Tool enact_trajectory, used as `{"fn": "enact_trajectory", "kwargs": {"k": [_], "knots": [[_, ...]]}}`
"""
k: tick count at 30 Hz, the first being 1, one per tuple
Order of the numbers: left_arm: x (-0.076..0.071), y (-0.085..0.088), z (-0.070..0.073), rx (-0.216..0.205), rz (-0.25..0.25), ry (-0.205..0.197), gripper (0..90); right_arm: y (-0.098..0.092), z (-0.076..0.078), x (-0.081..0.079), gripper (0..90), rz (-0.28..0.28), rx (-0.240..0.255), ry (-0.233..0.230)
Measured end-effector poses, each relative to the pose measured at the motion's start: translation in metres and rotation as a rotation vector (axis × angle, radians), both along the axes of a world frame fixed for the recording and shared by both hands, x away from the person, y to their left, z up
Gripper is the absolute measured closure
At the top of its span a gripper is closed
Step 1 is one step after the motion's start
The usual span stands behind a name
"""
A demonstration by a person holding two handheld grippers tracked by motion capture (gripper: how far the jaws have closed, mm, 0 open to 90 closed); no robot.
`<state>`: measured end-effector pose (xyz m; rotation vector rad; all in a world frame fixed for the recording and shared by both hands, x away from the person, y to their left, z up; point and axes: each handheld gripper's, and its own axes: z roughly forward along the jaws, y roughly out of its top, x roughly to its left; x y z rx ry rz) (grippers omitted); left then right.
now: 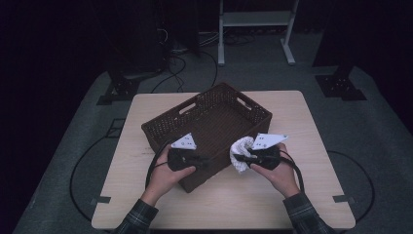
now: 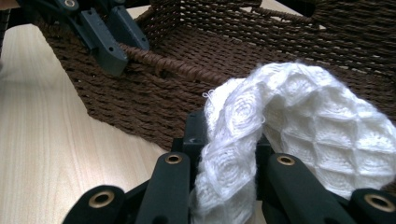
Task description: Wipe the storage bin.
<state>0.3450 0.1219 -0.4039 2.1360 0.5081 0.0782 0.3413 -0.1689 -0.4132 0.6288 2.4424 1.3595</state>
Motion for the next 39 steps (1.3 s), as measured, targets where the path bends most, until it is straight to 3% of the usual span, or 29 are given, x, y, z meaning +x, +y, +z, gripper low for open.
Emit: {"fn": "enact_trajectory", "kwargs": {"k": [8,30,35,39], "knots": [[0.0,0.0,0.0,0.0,0.0,0.0,75.0,0.007,-0.01,0.003,76.3,0.018,-0.026,0.024],[0.0,0.0,0.0,0.002,0.0,-0.001,75.1,0.018,-0.058,0.015,76.4,0.027,-0.124,0.152],[0.0,0.0,0.0,0.002,0.0,0.001,75.0,0.019,-0.053,0.011,76.1,0.029,-0.127,0.141],[0.0,0.0,0.0,0.001,0.0,0.001,75.0,0.021,-0.038,0.004,75.9,0.05,-0.102,0.103]]}}
